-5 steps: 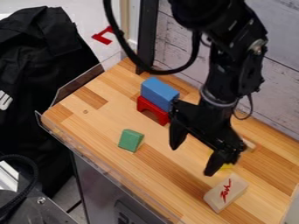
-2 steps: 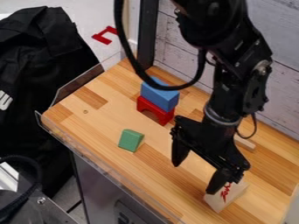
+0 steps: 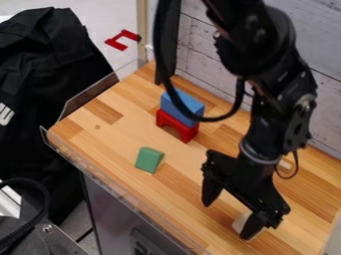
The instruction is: Put the white rectangular on top of the tower
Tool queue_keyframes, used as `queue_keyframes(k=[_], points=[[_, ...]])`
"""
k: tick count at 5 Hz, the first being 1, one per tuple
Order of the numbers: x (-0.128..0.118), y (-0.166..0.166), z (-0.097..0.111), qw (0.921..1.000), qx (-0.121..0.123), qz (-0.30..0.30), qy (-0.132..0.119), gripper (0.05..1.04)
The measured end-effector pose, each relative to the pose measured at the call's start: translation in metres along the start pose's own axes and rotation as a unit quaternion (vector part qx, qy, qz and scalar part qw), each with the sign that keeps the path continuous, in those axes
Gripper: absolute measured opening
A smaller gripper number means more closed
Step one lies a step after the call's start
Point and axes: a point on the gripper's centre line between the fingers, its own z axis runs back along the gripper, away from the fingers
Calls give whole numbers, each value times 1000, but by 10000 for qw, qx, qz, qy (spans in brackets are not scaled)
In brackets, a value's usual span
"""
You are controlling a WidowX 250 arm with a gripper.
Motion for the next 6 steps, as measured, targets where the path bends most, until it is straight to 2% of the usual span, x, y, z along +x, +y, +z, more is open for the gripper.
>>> queue_keyframes(k=[3, 5, 6], points=[[8, -6, 0, 10000, -35, -82, -29, 1000], [24, -16, 7, 9994, -239, -159, -203, 1000], [26, -23, 2, 9992, -152, -355, -136, 1000]])
